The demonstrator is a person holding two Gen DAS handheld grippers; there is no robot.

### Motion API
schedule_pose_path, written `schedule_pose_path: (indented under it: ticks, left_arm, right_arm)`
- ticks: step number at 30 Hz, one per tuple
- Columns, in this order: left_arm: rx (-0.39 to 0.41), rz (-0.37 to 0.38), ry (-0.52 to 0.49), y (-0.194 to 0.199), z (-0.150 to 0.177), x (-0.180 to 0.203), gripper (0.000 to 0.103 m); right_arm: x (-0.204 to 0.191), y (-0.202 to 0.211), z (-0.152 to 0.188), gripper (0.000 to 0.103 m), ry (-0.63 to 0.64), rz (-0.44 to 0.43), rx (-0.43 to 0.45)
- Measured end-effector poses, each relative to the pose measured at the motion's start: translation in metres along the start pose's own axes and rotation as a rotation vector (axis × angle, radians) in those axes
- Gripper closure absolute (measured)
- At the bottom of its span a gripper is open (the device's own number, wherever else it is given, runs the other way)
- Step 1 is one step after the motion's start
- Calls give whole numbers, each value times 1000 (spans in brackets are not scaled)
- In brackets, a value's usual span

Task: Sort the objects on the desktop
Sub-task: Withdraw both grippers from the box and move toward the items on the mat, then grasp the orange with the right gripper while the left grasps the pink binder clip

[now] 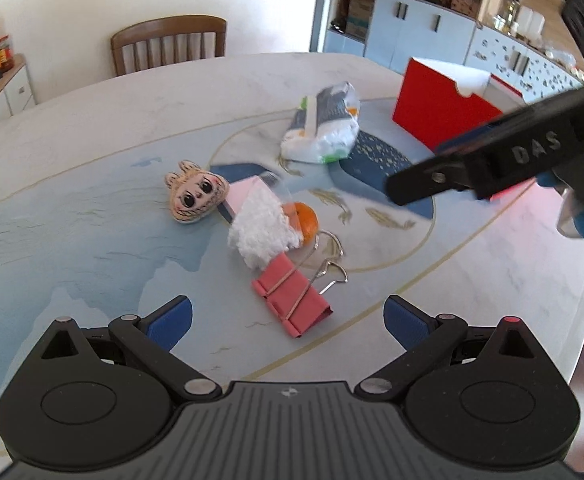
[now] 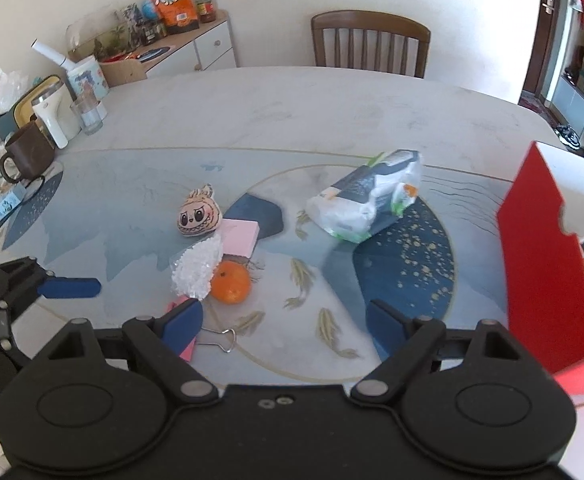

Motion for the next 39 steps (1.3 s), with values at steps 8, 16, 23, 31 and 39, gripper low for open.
schedule_pose_path:
  ticks: [8,16,23,31,39]
  left_arm:
    - [0,24,-56,-25,4,5,1]
    - [2,119,-195,-40,2,14,7]
    - [-8,157,-287,-49,2,13,19]
    - [-4,163,-264,-48,2,4,39]
    - [-8,106,-217,-37,6,-8,49]
  right_arm:
    - [-8,-27,7,19,47,-7,-53]
    - [-20,-49,12,24,119,-38,-97]
    - [-29,-67,12,30,191,-66,-139]
    - [-38,-80,12,41,235,-98,-164]
    - [-46,-88,7,52,250,-119,-162]
Point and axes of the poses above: each gripper's, at about its wrist camera, not at the fingertips, and y roughly against the way its jaws point, x to its right, z to its underside, the point moved 10 cm from there along -y, roughly the way its jaws point, and after that the axes turned 9 degrees about x, right-handed, at the moved point
